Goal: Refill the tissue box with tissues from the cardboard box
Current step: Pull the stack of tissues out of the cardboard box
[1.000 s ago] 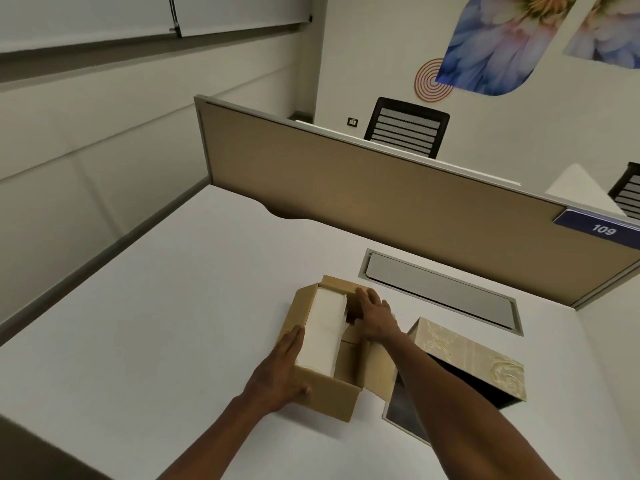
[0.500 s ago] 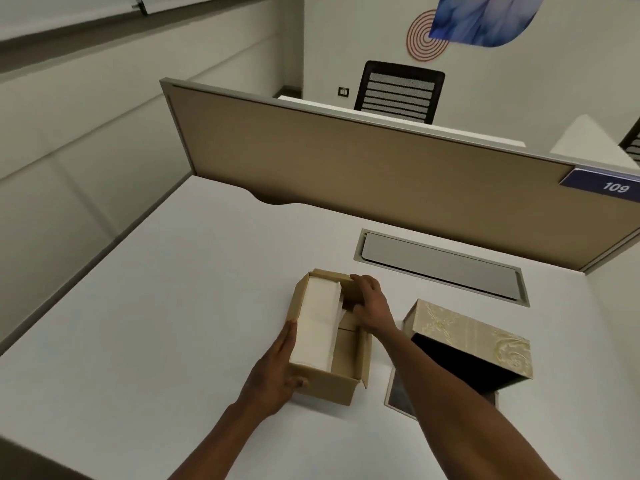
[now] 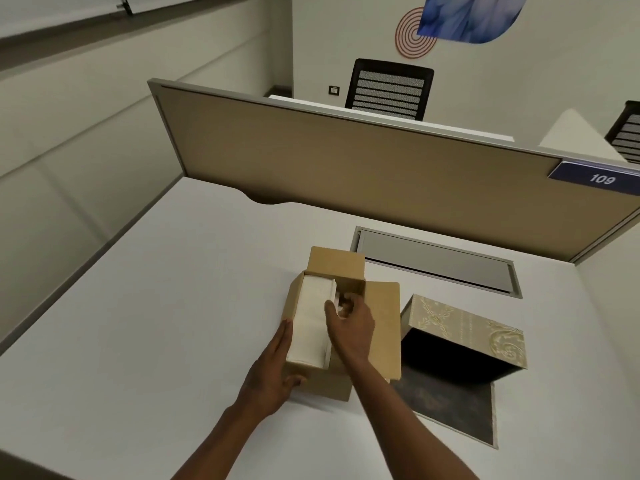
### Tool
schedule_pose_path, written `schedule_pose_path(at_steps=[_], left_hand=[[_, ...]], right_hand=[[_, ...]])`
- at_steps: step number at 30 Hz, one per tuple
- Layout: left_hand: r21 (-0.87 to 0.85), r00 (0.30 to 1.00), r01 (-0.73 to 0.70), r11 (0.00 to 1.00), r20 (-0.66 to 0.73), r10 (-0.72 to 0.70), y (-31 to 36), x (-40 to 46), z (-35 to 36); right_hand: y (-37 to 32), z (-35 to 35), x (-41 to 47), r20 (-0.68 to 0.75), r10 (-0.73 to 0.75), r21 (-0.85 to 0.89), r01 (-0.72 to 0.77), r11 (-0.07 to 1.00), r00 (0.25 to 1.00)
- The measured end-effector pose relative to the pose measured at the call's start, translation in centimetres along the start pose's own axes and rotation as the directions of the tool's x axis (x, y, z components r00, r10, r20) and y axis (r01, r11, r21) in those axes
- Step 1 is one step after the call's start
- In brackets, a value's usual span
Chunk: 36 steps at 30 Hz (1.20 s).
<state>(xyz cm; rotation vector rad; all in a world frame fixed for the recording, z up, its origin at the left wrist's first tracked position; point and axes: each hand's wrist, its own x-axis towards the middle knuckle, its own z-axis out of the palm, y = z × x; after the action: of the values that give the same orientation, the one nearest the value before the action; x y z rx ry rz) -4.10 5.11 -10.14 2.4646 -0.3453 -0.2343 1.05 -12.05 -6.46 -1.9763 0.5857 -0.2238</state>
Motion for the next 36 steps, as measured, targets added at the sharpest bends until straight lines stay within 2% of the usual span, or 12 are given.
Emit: schedule_pose_path(at_steps=[1,3,5,12,25,36], left_hand=[[0.008,1.0,0.001,1.0,-0.002,-0.001,-0.1,0.0,0.1],[0.022,1.0,0.005,1.0,-0.009,-0.005,-0.2,0.1,0.3],[0.031,1.0,0.011,0.999,-0.014,-0.011,-0.3,0.2,0.4],[0.015,0.999,0.042,0.999,-0.006,-0.042,-0.7,0.4,1.0],[0.006,0.998,0.055,0.998,0.005,-0.055,-0.7,0.6,1.2],[0.04,0.999,0.04,0.998,-0.003,-0.04,-1.0,0.6,1.5]], right_hand=[[0.0,0.5,-0.2,0.066,0.19,0.07,-0.194,0.978,0.98],[0.0,1.4,-0.3,0.243,0.467,0.091,-0.499,0.862,0.85],[0.0,2.0,-0.1,0.326,0.559,0.072,-0.61,0.789,0.762],[0.8,3.3,0.6,0.278,0.544,0.039,-0.575,0.817,0.792],[1.0,3.6,1.4,0.308,0.581,0.099,-0.633,0.768,0.753],[1.8,3.4,0.7,0.268,0.551,0.133,-0.597,0.791,0.79]])
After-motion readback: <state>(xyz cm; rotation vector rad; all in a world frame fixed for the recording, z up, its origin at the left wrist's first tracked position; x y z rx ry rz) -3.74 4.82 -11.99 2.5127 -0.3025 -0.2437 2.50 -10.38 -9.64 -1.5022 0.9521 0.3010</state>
